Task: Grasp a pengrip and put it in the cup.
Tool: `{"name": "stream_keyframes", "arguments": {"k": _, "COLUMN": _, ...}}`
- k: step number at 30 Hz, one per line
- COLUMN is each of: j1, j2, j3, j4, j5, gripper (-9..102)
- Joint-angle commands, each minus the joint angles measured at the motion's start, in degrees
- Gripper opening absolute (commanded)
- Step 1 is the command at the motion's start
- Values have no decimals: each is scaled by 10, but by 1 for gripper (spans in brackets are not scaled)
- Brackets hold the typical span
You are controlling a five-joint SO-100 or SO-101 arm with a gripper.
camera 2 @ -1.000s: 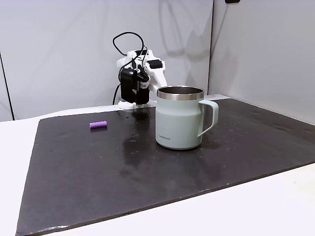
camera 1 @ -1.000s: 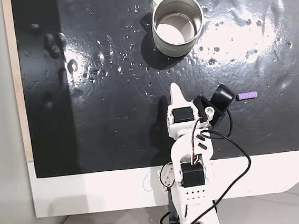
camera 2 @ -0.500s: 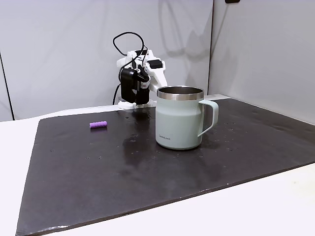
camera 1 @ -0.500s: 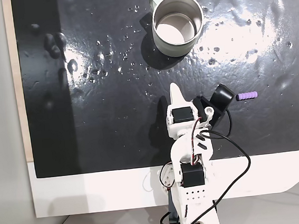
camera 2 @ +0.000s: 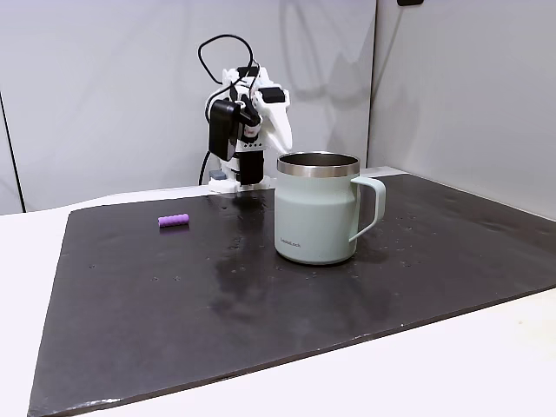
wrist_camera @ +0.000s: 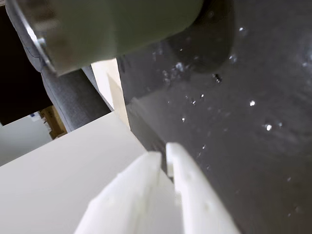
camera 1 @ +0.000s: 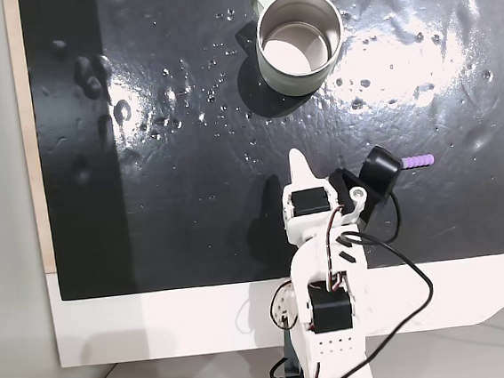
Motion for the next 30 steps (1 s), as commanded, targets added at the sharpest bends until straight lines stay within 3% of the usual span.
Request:
{"name": "stream_keyframes", "arguments": {"k": 1, "j1": 27, "j2": -73, "j3": -118, "j4": 32, "j5": -15, "gripper": 0}}
{"name": "stream_keyframes", "arguments": {"k": 18, "j1": 257, "j2": -495, "j3": -562, "j4": 301, "j5": -142, "gripper": 4}}
{"name": "stream_keyframes", "arguments": {"k": 26, "j1": 330, "j2": -660, "j3": -678, "j4": 411, "j5": -214, "gripper": 6}}
{"name": "stream_keyframes", "arguments": {"k": 30, "j1": 355, "j2": -694, "j3": -680, "j4": 425, "j5": -258, "gripper": 10}}
